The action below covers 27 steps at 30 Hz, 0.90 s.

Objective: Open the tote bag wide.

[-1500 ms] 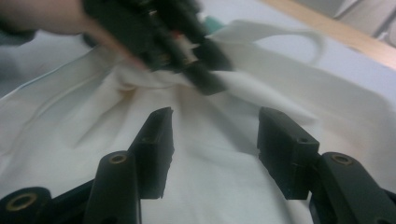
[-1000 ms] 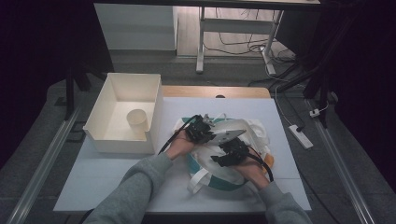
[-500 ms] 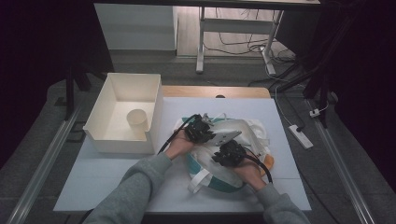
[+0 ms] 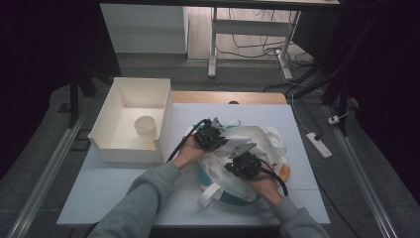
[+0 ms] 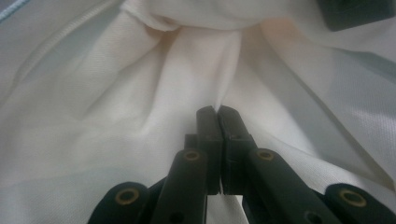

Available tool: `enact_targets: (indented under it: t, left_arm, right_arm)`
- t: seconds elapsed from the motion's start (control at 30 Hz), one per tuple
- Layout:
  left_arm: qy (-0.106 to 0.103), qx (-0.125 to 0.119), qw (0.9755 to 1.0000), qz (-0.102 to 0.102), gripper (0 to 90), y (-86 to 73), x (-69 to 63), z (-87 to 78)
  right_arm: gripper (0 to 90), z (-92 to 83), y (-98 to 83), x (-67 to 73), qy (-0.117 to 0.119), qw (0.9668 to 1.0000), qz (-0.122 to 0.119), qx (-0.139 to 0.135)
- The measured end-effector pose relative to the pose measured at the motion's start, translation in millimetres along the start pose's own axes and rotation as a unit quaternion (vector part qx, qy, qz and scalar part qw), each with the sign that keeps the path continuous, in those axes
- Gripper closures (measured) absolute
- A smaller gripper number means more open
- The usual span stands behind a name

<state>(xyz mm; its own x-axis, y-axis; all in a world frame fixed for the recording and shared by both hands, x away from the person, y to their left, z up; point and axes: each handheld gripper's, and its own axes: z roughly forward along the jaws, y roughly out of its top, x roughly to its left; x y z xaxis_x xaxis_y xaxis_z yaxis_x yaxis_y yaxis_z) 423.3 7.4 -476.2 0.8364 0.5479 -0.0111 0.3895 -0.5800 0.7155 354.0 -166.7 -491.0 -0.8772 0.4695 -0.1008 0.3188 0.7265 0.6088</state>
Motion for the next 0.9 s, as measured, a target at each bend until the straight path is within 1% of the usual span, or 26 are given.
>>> enact_targets:
  t: [0.17,0.23,0.27,0.3,0.37,0.43,0.5,0.63,0.73,0.83,0.87,0.9]
  left_arm:
    - [0.007,-0.011,0.9999,-0.006,87.1,0.8,0.8,-4.3]
    - [0.010,-0.016,0.9998,-0.007,87.3,1.4,0.9,-6.4]
    - [0.012,-0.020,0.9997,-0.008,87.3,1.8,0.8,-7.7]
    - [0.015,-0.022,0.9996,-0.008,87.3,2.3,0.6,-9.3]
    - [0.016,-0.028,0.9994,-0.011,87.5,3.0,1.2,-12.3]
    - [0.014,-0.031,0.9993,-0.016,87.5,3.5,1.6,-14.6]
    - [0.014,-0.033,0.9993,-0.015,87.5,3.9,1.3,-15.8]
    - [0.016,-0.033,0.9992,-0.013,87.5,4.2,0.8,-16.5]
    - [0.017,-0.038,0.9990,-0.017,87.5,4.2,2.3,-17.8]
    - [0.020,-0.044,0.9986,-0.021,87.6,4.2,3.9,-20.8]
    - [0.020,-0.046,0.9985,-0.022,87.5,4.4,4.5,-22.1]
    - [0.021,-0.048,0.9984,-0.022,87.5,4.5,4.9,-23.5]
  right_arm:
    - [88.7,-5.9,1.5,4.0,0.001,0.9999,-0.011,-0.007]
    - [88.7,-10.5,3.4,7.3,-0.003,0.9997,-0.023,-0.009]
    - [88.7,-10.5,3.4,7.3,-0.003,0.9997,-0.023,-0.009]
    - [88.7,-13.3,4.1,10.2,-0.002,0.9995,-0.030,-0.011]
    - [88.8,-15.8,4.6,13.1,-0.002,0.9992,-0.036,-0.017]
    - [88.7,-17.1,4.8,14.0,-0.002,0.9991,-0.039,-0.018]
    - [88.8,-18.8,4.7,15.5,-0.004,0.9990,-0.041,-0.019]
    - [88.8,-19.4,3.7,15.0,-0.001,0.9990,-0.038,-0.022]
    - [88.8,-21.0,4.0,16.5,0.000,0.9989,-0.040,-0.024]
    - [88.8,-24.1,4.6,19.9,0.007,0.9987,-0.042,-0.027]
    - [88.7,-25.7,4.9,22.1,0.007,0.9986,-0.044,-0.028]
    - [88.7,-29.1,5.6,27.4,0.008,0.9983,-0.050,-0.029]
